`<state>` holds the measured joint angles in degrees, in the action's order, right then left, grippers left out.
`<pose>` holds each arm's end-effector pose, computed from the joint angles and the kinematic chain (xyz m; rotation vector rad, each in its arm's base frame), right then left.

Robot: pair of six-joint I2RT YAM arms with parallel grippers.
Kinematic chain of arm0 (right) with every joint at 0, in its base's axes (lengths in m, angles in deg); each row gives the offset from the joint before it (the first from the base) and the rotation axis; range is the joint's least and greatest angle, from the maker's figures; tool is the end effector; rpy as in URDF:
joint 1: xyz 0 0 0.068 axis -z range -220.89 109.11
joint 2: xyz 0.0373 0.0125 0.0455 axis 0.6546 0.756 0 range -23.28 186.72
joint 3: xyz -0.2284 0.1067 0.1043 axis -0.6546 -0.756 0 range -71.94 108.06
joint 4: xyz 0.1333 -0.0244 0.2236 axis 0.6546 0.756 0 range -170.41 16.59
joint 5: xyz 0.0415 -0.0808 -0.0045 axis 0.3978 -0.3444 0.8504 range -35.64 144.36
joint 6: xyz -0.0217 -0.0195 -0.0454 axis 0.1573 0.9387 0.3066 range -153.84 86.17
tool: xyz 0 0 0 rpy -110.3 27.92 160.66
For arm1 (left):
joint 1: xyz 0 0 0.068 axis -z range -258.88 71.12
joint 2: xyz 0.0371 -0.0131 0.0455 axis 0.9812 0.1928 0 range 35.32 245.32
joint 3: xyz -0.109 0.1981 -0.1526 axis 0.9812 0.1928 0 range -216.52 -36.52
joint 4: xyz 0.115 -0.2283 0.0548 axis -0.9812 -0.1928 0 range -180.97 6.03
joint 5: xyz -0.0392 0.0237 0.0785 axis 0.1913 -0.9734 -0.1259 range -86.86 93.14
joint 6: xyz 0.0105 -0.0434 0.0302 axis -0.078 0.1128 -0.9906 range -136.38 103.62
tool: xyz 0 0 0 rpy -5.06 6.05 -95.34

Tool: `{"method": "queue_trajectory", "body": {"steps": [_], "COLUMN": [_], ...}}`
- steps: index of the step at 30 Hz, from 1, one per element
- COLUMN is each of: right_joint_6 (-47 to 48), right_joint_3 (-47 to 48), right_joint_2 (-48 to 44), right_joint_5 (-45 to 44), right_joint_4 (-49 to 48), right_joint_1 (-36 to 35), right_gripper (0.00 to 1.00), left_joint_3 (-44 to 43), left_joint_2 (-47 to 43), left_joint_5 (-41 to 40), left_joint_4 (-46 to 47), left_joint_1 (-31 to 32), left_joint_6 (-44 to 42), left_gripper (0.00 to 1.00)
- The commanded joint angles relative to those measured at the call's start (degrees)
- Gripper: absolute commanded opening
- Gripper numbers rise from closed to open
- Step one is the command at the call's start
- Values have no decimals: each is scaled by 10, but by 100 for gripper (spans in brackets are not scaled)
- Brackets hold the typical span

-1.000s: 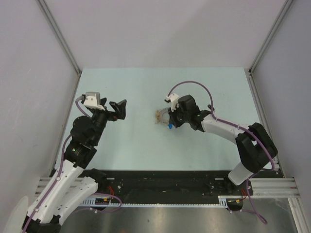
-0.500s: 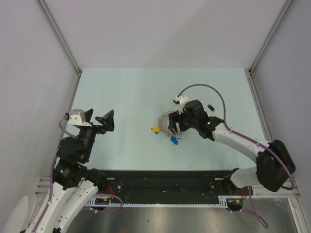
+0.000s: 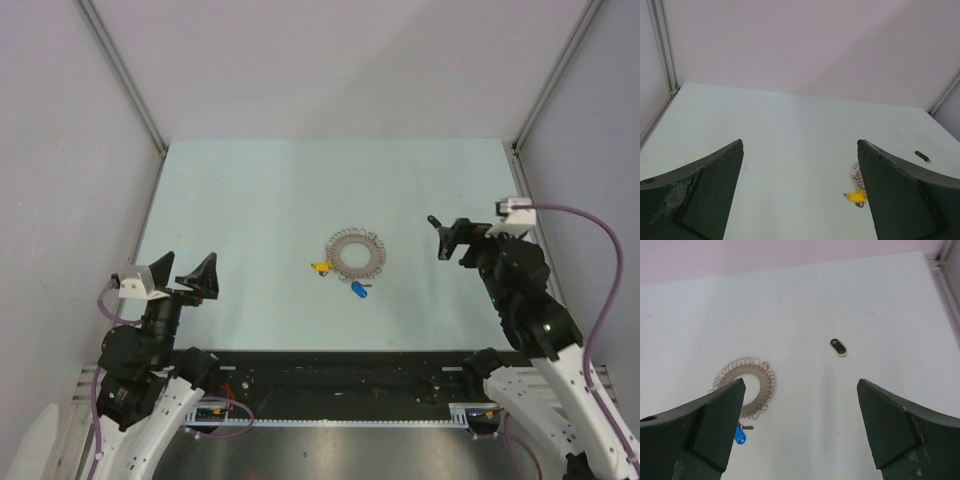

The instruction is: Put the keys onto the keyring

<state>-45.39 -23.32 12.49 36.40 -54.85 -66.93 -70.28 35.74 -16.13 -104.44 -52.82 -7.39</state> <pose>0.1276 0.0500 0.3570 -0.0014 1.7856 0.1914 0.0345 -0.0038 0.3241 -0.0831 1.3622 -0.2882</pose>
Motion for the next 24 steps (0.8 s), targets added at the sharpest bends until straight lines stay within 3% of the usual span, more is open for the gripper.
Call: {"method": "queue_trajectory", "body": {"steps": [1,12,24], "right_joint_6": [12,-9,-18], "right_joint_3": [-15,-63,-67], "right_joint_2": [-80,-296,-304], "right_joint_5": [-100,-179,-187], "right_joint_4": [63,77,99], "right_joint_1": [13,13,13], "right_gripper": [100,99,99], "left_joint_3": [11,11,11], "left_joint_2": [-34,-35,-39], "left_joint_5": [-9,-17,-12], "left_joint_4": [-19,-33,-32], "left_joint_1": [-5,-5,-5], "left_joint_6": [3,1,-2], "left_gripper": [100,100,100]}}
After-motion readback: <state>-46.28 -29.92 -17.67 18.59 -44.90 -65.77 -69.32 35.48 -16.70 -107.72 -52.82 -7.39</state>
